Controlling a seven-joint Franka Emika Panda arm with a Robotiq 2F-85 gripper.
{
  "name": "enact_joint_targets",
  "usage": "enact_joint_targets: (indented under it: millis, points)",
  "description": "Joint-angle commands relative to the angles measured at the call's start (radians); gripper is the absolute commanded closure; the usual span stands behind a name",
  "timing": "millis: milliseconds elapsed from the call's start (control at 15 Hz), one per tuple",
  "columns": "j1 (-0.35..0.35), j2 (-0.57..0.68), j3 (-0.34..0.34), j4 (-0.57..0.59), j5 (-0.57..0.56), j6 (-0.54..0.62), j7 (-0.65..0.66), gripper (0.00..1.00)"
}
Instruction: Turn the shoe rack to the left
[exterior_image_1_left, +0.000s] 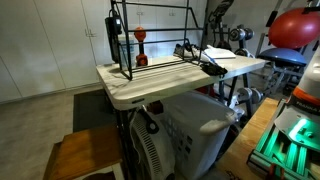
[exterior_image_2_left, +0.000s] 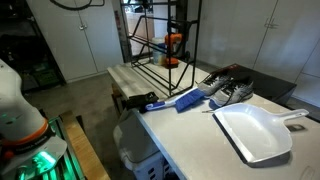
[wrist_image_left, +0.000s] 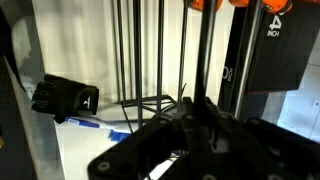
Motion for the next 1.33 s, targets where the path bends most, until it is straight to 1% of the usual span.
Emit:
enact_joint_targets:
  millis: [0,67,400,533,1267]
  points:
    - [0.022,0.001,-0.033,0.003,0.054,-0.011,-0.081,0.97]
    - [0.022,-0.004,-0.038,-0.006,0.061,0.008,-0.110,0.97]
    - [0.021,-0.006,-0.076,-0.011,0.167,0.066,-0.301,0.97]
    - [0.020,-0.002,-0.087,-0.006,0.196,0.076,-0.369,0.97]
    - [0.019,-0.031,-0.112,-0.041,0.273,0.144,-0.629,0.97]
